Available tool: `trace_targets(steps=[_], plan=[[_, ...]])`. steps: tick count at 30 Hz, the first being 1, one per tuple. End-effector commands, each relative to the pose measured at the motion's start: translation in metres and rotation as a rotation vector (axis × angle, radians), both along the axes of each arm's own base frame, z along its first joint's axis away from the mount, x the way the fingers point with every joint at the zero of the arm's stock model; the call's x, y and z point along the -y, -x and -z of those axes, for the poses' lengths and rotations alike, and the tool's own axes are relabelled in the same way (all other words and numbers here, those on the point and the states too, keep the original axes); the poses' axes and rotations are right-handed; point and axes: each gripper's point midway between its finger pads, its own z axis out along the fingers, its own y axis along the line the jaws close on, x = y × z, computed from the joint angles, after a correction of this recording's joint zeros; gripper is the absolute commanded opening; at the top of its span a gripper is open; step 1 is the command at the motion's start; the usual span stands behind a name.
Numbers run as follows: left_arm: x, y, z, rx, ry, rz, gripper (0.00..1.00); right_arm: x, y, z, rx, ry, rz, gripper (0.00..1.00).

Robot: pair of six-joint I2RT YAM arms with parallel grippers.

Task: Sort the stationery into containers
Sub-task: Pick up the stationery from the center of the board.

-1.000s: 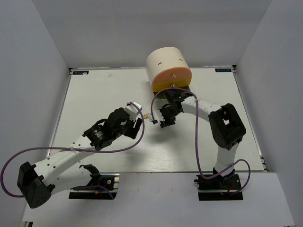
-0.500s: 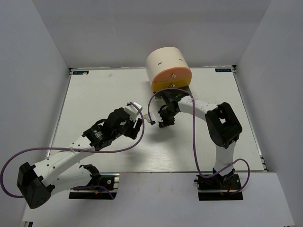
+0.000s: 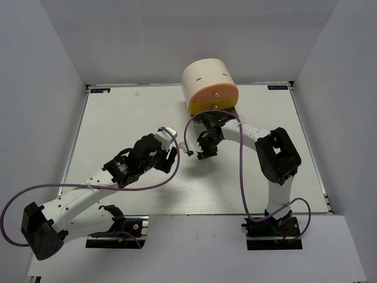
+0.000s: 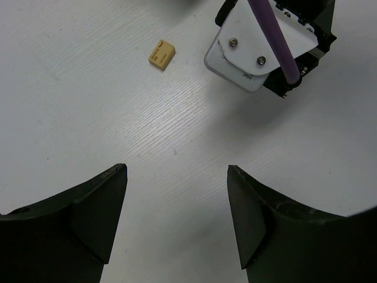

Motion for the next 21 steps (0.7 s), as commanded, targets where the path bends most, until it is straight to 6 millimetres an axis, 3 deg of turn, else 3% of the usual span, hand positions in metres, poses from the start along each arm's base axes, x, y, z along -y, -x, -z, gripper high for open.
trace_targets(steps=[1,14,21], plan=[[0.002,0.002,-0.004,0.006,0.027,0.009,0.79,0.021,0.027,0.021,-0.096,0.090,-0.016,0.50],[0.003,0.002,-0.004,0.007,0.024,0.022,0.79,0.031,0.042,0.026,-0.131,0.103,-0.009,0.49],[0.003,0.002,-0.004,0.007,0.024,0.022,0.79,0.033,0.045,0.027,-0.131,0.101,0.006,0.29]])
